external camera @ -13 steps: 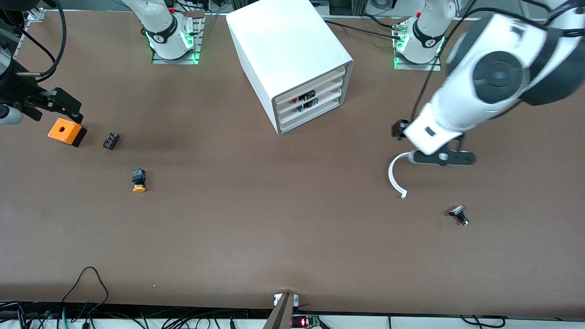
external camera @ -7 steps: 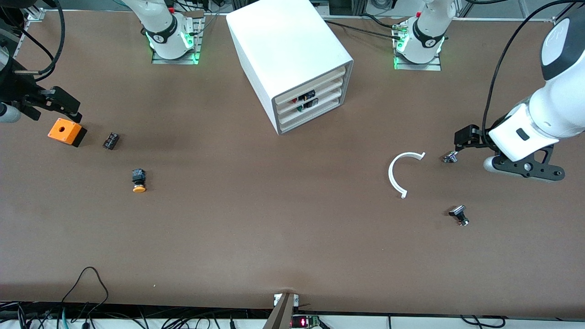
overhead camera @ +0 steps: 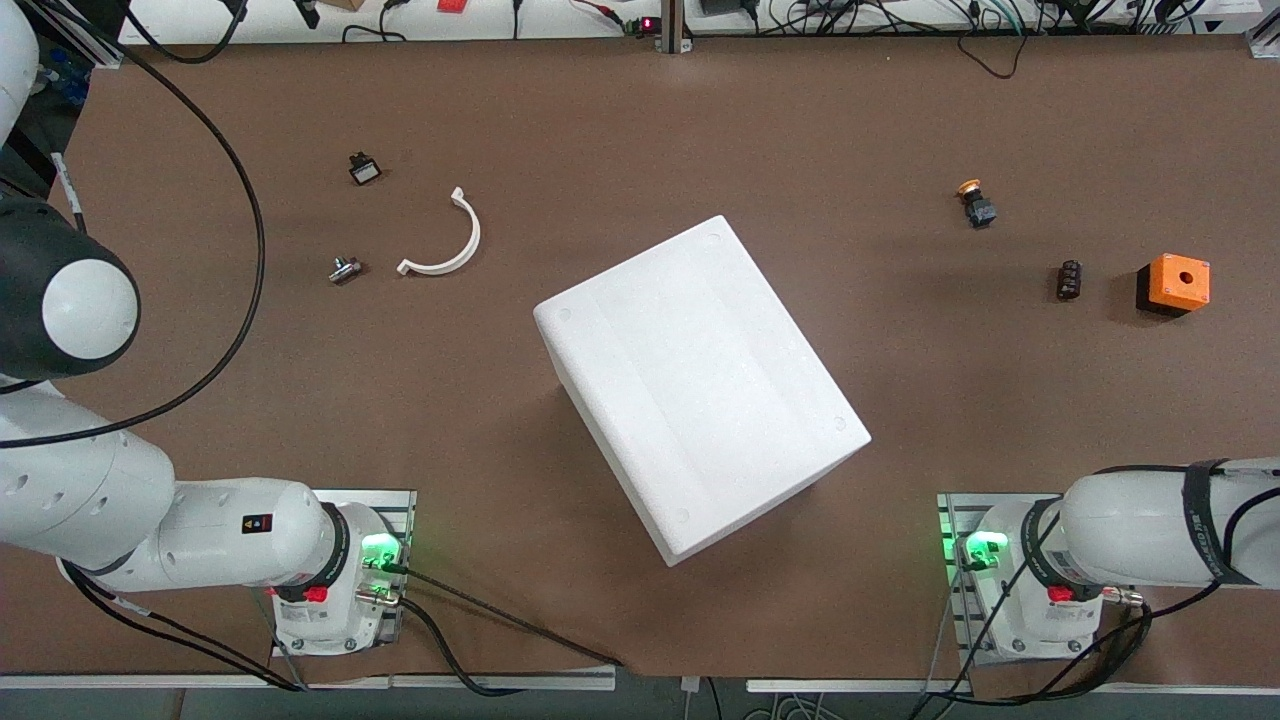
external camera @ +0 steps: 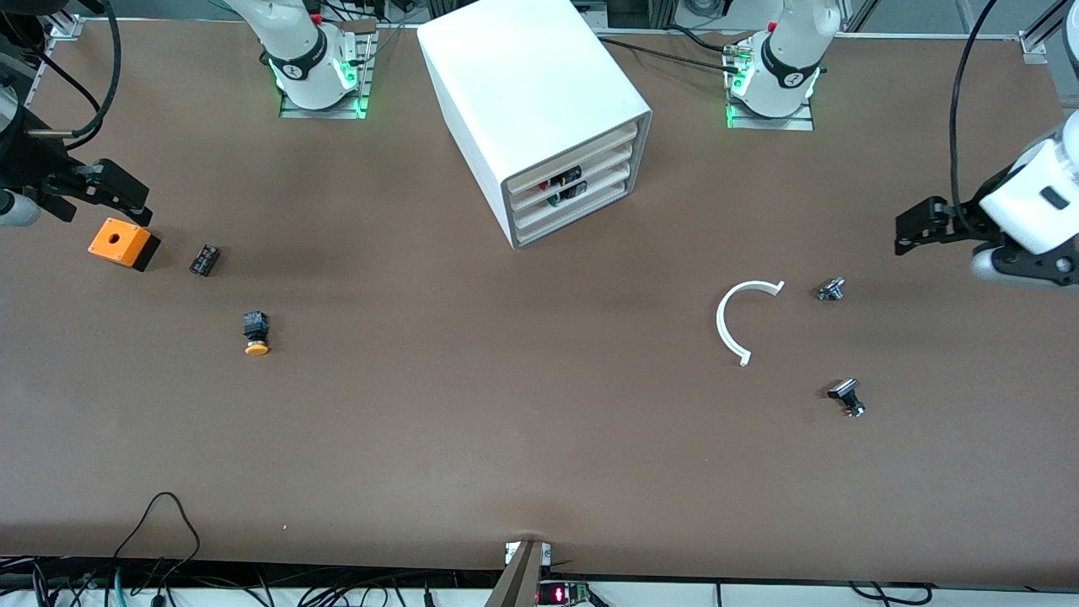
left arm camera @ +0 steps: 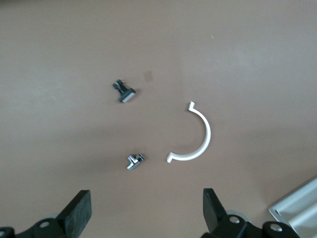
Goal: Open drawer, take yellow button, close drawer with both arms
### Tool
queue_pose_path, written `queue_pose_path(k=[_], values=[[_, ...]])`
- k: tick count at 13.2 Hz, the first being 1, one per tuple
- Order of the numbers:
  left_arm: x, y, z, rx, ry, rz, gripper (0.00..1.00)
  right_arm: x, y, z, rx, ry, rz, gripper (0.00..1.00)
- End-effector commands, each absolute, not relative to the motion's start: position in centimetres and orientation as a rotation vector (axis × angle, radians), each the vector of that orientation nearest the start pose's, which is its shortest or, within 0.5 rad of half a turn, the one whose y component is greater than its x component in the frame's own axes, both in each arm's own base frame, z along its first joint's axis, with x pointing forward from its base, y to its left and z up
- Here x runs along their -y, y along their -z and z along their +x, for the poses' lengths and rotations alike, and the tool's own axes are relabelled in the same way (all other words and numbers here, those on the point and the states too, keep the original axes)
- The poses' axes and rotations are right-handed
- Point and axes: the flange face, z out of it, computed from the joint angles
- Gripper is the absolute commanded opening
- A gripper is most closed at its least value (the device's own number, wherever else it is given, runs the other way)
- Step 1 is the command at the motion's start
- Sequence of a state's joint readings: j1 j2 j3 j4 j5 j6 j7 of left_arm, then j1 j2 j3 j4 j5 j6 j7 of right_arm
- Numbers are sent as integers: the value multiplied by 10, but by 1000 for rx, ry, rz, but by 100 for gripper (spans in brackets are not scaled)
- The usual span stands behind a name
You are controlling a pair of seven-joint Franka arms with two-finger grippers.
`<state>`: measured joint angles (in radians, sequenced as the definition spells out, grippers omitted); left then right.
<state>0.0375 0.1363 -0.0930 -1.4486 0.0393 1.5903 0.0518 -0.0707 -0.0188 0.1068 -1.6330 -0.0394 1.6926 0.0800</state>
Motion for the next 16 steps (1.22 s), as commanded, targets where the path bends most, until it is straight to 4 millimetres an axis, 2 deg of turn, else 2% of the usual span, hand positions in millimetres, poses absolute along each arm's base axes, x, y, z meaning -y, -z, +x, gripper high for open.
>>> queue_pose_path(k=[1, 3, 6, 16], values=[[20, -598, 560, -164, 76, -3116, 99, -17, -624, 558, -42, 121, -3183, 99], [29, -597, 539, -196, 53, -3103, 99, -17, -624, 558, -42, 121, -3183, 99], [20, -588, 547, -174, 16, -3116, 99, -17, -624, 558, -44, 118, -3183, 99], [30, -594, 544, -175, -2, -3114, 99, -18, -623, 559, -40, 116, -3182, 99]])
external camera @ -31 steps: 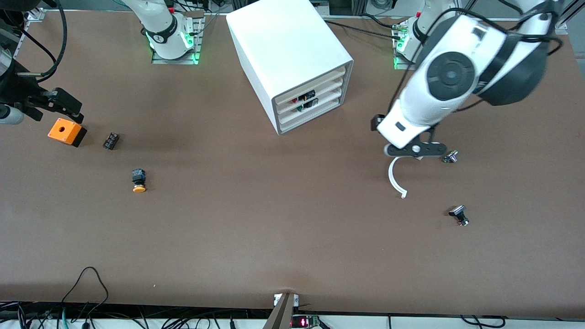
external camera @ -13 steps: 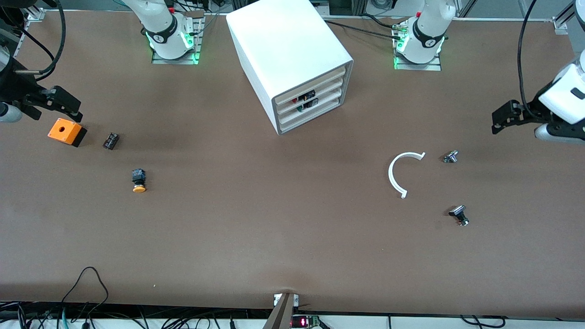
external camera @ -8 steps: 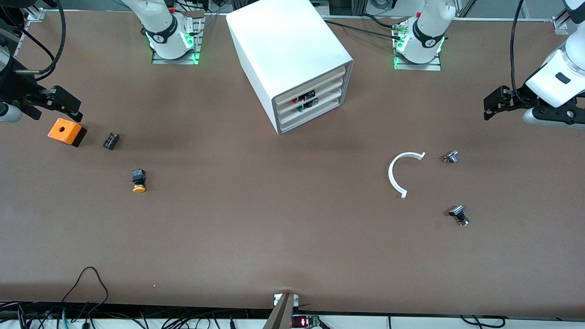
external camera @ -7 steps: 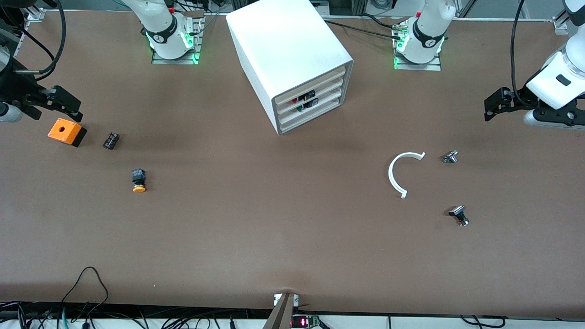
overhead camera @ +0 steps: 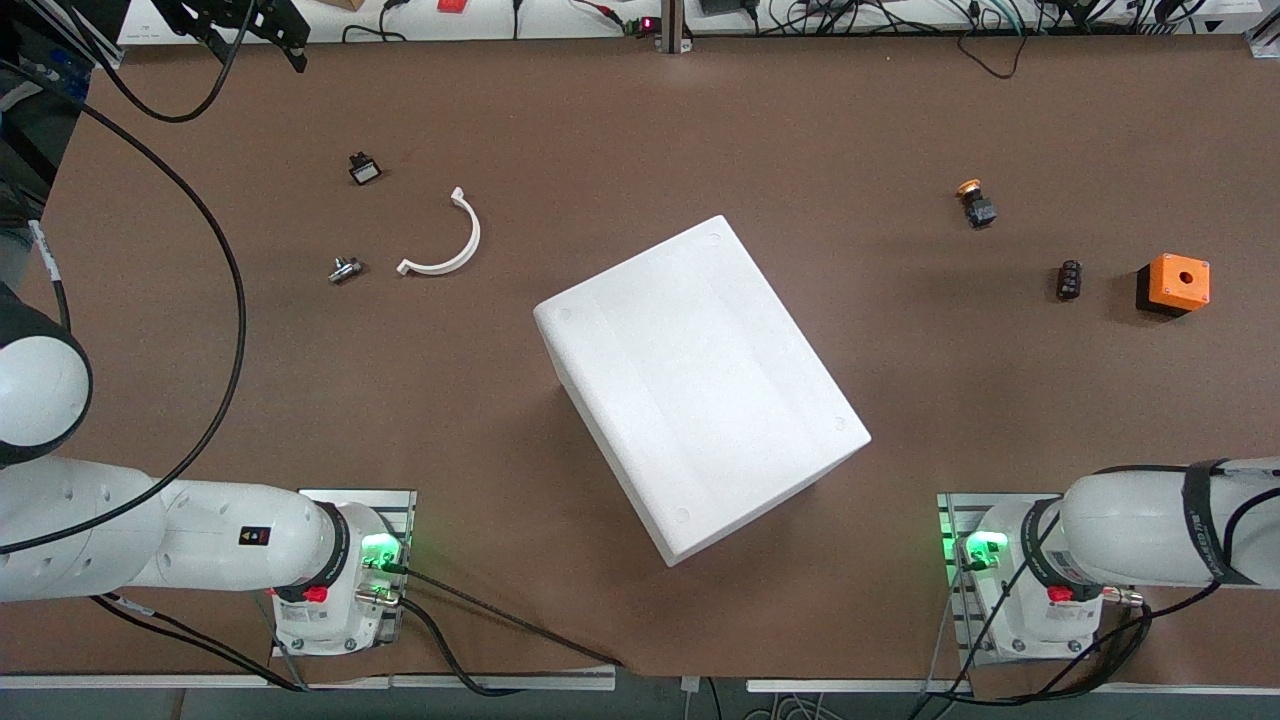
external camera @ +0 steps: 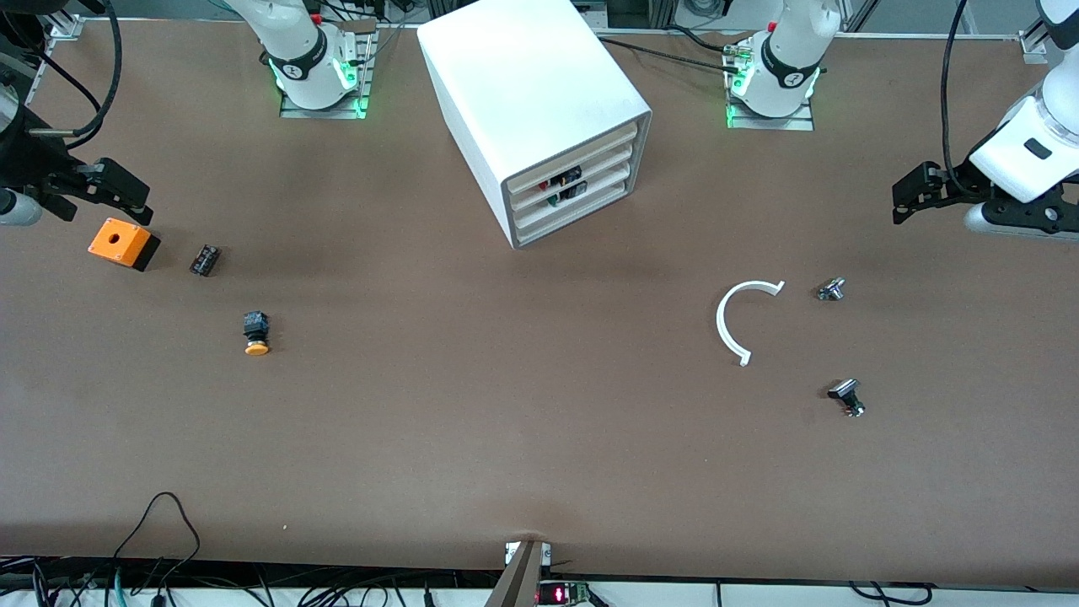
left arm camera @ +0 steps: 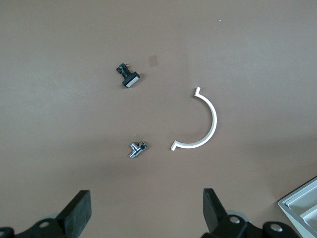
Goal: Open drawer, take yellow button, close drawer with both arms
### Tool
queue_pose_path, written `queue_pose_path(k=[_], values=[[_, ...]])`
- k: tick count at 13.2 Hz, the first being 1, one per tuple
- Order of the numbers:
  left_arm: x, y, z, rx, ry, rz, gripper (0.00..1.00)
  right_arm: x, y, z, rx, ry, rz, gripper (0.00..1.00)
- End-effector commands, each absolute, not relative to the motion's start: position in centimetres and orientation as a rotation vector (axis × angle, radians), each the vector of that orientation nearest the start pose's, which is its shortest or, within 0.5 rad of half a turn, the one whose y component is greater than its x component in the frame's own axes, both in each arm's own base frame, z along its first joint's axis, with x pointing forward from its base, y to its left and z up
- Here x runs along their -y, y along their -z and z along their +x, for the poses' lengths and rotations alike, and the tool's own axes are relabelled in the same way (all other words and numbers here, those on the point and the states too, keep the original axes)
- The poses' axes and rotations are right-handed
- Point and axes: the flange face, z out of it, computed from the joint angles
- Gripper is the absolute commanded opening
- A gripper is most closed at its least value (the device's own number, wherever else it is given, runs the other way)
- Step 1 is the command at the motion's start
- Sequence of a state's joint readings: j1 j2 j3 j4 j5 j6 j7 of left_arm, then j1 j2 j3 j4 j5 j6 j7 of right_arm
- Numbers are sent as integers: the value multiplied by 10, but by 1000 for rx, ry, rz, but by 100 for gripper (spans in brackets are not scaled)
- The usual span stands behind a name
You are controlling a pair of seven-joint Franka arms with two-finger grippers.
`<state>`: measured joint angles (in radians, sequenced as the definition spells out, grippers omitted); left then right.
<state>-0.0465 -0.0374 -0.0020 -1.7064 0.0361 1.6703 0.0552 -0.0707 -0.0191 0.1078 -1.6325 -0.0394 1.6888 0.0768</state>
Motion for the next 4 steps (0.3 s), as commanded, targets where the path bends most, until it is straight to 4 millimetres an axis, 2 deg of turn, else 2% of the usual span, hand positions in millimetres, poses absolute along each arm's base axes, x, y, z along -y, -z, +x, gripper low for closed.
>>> queue_pose_path(k=[1, 4], values=[[34, -600, 545, -184, 17, -3113, 99, -18, -623, 559, -42, 116, -3182, 99], [40, -602, 548, -201, 24, -3112, 99, -17, -624, 559, -35, 118, -3180, 99]])
